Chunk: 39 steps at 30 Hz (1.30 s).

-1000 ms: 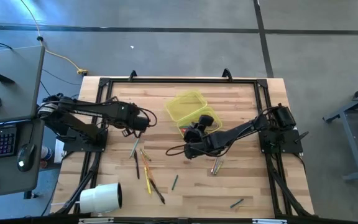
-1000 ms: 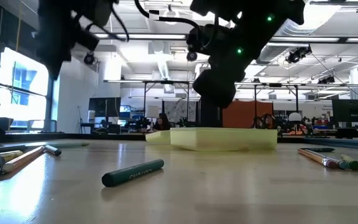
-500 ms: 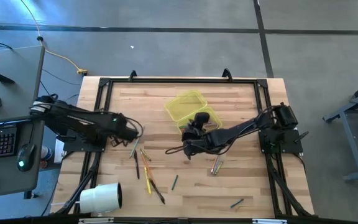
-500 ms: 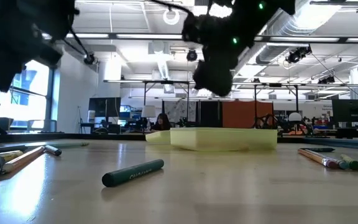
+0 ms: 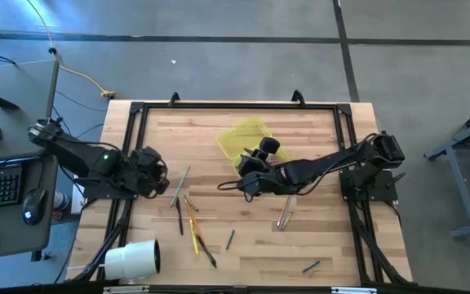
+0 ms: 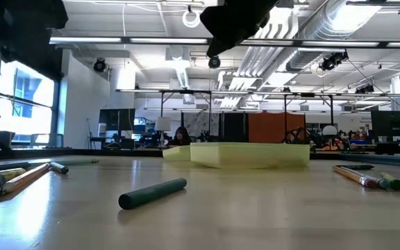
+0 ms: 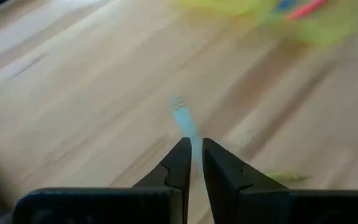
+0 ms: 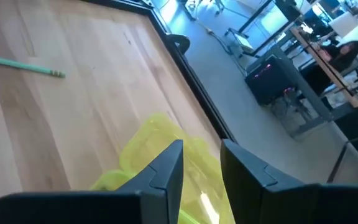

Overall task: Pick & place school supplies into a supply box
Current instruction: Put the green pencil into the supply box

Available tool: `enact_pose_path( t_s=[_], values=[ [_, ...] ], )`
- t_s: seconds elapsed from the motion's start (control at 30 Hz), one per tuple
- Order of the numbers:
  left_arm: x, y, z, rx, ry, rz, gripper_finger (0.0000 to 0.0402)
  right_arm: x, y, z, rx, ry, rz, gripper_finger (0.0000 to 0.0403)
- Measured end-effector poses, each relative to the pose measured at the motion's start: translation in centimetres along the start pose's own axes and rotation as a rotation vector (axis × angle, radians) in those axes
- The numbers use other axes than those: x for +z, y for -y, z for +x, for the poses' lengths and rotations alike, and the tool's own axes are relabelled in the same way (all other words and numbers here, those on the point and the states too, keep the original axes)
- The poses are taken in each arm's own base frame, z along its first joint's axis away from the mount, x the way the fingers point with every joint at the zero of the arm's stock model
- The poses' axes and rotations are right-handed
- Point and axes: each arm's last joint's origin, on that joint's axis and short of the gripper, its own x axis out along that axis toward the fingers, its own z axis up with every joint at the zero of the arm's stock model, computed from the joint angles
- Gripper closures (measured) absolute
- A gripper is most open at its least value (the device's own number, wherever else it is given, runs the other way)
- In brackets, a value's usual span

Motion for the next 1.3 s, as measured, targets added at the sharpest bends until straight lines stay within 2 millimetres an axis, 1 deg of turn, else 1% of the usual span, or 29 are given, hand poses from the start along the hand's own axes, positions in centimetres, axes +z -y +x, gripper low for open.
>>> enact_pose_path(
  t_s=[0.1, 0.2, 0.27, 0.37, 0.5, 0.63, 0.77, 0.97, 1.13, 1.3],
  values=[
    [-0.7, 0.5, 0.9, -0.067, 0.003, 0.08, 0.0328, 0.0, 0.1, 0.2, -0.006, -0.006, -0.054, 0.0312],
    [-1.2, 0.4, 1.7, -0.051, -0.047, 0.091, 0.0318, -0.1, 0.2, 0.4, -0.012, -0.01, -0.109, 0.0312],
    [-1.5, 0.6, 2.5, -0.029, -0.082, 0.092, 0.0299, 0.0, 0.3, 0.5, -0.026, -0.009, -0.141, 0.0311],
    [-2.0, 1.0, 4.0, 0.015, -0.108, 0.101, 0.0257, 0.2, 0.5, 0.6, -0.049, 0.002, -0.184, 0.0311],
    [-2.8, 1.5, 5.9, 0.068, -0.033, 0.066, 0.0202, 0.8, 0.6, 0.8, -0.055, 0.037, -0.192, 0.0312],
    [-3.7, 2.3, 7.9, 0.097, 0.054, 0.032, 0.0173, 1.2, 0.6, 0.8, -0.036, 0.069, -0.189, 0.0311],
    [-4.7, 2.5, 9.6, 0.129, 0.11, -0.031, 0.0169, 1.3, 0.5, 0.8, -0.001, 0.079, -0.189, 0.0313],
    [-6.6, 2.6, 12.4, 0.179, 0.148, -0.092, 0.0181, 1.3, 0.4, 0.8, 0.025, 0.083, -0.167, 0.0312],
    [-8.2, 2.6, 14.5, 0.215, 0.162, -0.091, 0.0191, 1.3, 0.3, 0.8, 0.064, 0.084, -0.142, 0.0313],
    [-9.5, 2.2, 16.2, 0.298, 0.261, -0.158, 0.0192, 1.2, 0.1, 0.8, 0.117, 0.084, -0.143, 0.0312]
  ],
)
